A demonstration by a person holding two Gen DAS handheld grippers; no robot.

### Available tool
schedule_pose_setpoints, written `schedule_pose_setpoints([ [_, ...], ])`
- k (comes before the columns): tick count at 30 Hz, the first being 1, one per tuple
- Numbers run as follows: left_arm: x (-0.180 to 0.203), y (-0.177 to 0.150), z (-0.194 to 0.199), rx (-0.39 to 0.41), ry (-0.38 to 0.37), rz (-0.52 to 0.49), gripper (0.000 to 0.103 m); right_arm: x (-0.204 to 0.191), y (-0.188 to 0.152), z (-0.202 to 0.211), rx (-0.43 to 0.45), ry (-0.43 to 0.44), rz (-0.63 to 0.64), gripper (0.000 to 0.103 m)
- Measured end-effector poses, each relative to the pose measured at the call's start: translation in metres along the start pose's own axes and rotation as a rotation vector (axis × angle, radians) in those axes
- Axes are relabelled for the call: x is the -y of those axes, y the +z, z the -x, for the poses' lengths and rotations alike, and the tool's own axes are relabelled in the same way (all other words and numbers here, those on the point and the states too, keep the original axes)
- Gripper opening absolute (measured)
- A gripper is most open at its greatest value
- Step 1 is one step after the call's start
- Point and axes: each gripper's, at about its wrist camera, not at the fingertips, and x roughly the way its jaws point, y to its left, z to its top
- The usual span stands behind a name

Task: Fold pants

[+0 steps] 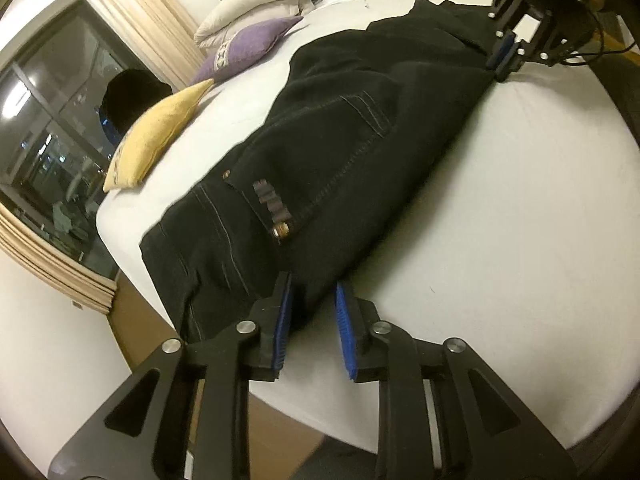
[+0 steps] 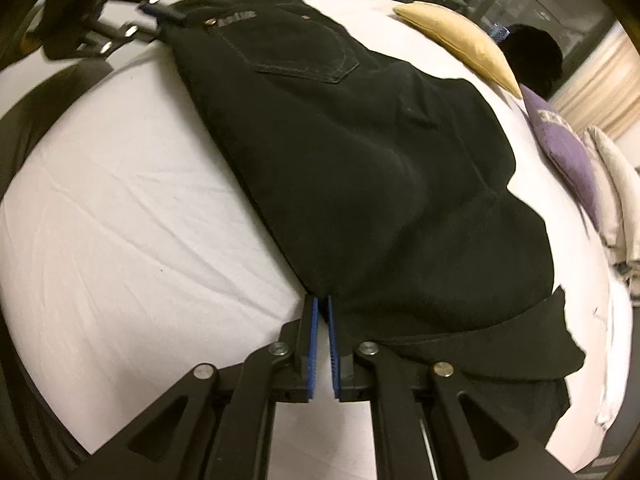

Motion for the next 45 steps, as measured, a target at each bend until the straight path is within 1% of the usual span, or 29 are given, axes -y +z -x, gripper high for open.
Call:
schedule_pose_setpoints([
  [1,0.001,-0.004,0.004,-0.004,-0.004,0.014,0.021,0.000,-0.001,0.001,0.002,0.006,-0.011,0.012],
  [2,0.000,-0.006,0.008,-0.008,-0.006,0.027,0.021,0.000,-0.001,0.002,0.003,0.013,-0.020,0.016],
  [4,-0.003,-0.011,0.015,-0.017,-0.003,0.052,0.021,-0.002,-0.002,0.004,0.007,0.018,-0.030,0.029],
  [5,-0.007,-0.014,0.016,-0.034,0.005,0.071,0.021,-0.003,-0.003,0.005,0.011,0.019,-0.032,0.030],
  [8,-0.016,-0.022,0.001,-0.135,0.070,0.113,0.021,-0.005,-0.003,0.003,0.018,0.021,-0.041,0.031],
  [9,-0.023,-0.026,-0.004,-0.168,0.068,0.158,0.021,-0.006,-0.003,0.003,0.020,0.020,-0.041,0.031],
  [12,-0.039,-0.028,0.004,-0.138,0.039,0.282,0.021,-0.006,-0.002,0.006,0.023,0.028,-0.044,0.031],
  [13,-0.044,-0.029,0.002,-0.145,0.038,0.320,0.021,-0.006,-0.002,0.006,0.025,0.031,-0.045,0.032],
  [14,-0.046,-0.030,-0.002,-0.161,0.028,0.340,0.021,-0.005,-0.003,0.005,0.025,0.033,-0.048,0.032],
  [15,-0.047,-0.031,-0.009,-0.189,-0.005,0.368,0.021,-0.004,-0.002,0.004,0.025,0.035,-0.051,0.032],
  [16,-0.047,-0.031,-0.013,-0.195,-0.019,0.379,0.021,-0.004,-0.001,0.003,0.027,0.037,-0.055,0.032],
  [18,-0.043,-0.029,-0.020,-0.211,-0.025,0.382,0.021,-0.002,0.000,0.003,0.028,0.038,-0.052,0.032],
  [20,-0.047,-0.024,-0.023,-0.199,-0.013,0.400,0.021,-0.004,0.001,0.004,0.028,0.035,-0.047,0.032],
  [22,-0.059,-0.020,-0.022,-0.170,0.010,0.457,0.022,-0.003,0.003,0.004,0.031,0.034,-0.051,0.032],
  [24,-0.079,-0.014,-0.016,-0.110,0.047,0.531,0.022,-0.002,0.005,0.005,0.033,0.031,-0.055,0.032],
  [30,-0.114,-0.008,0.006,0.031,0.155,0.640,0.022,-0.003,0.005,0.009,0.044,0.021,-0.064,0.032],
  [31,-0.116,-0.009,0.007,0.038,0.162,0.655,0.022,-0.003,0.005,0.010,0.044,0.023,-0.065,0.032],
  [32,-0.118,-0.013,0.004,0.030,0.147,0.675,0.022,-0.003,0.005,0.010,0.043,0.026,-0.070,0.032],
  [33,-0.118,-0.017,-0.002,0.001,0.133,0.686,0.022,-0.002,0.004,0.009,0.044,0.029,-0.073,0.032],
  [35,-0.113,-0.031,-0.010,-0.072,0.147,0.704,0.022,0.000,0.006,0.008,0.036,0.036,-0.087,0.032],
  [36,-0.118,-0.042,-0.011,-0.093,0.153,0.727,0.022,0.001,0.009,0.009,0.034,0.041,-0.099,0.032],
  [38,-0.124,-0.060,-0.013,-0.140,0.159,0.815,0.022,0.004,0.013,0.014,0.053,0.066,-0.126,0.037],
  [39,-0.126,-0.068,-0.012,-0.158,0.171,0.850,0.022,0.006,0.016,0.018,0.067,0.080,-0.141,0.045],
  [40,-0.130,-0.078,-0.010,-0.176,0.184,0.898,0.022,0.008,0.020,0.023,0.083,0.100,-0.162,0.048],
  [41,-0.137,-0.085,-0.010,-0.185,0.190,0.931,0.022,0.009,0.025,0.027,0.098,0.120,-0.177,0.050],
  [42,-0.141,-0.095,-0.004,-0.188,0.194,0.993,0.022,0.012,0.031,0.033,0.119,0.149,-0.199,0.051],
  [43,-0.142,-0.097,0.002,-0.175,0.184,1.023,0.022,0.016,0.038,0.038,0.141,0.180,-0.224,0.054],
  [44,-0.143,-0.097,0.010,-0.141,0.164,1.049,0.022,0.020,0.050,0.044,0.171,0.206,-0.240,0.057],
  [45,-0.141,-0.096,0.026,-0.088,0.141,1.052,0.022,0.024,0.066,0.049,0.209,0.219,-0.239,0.060],
])
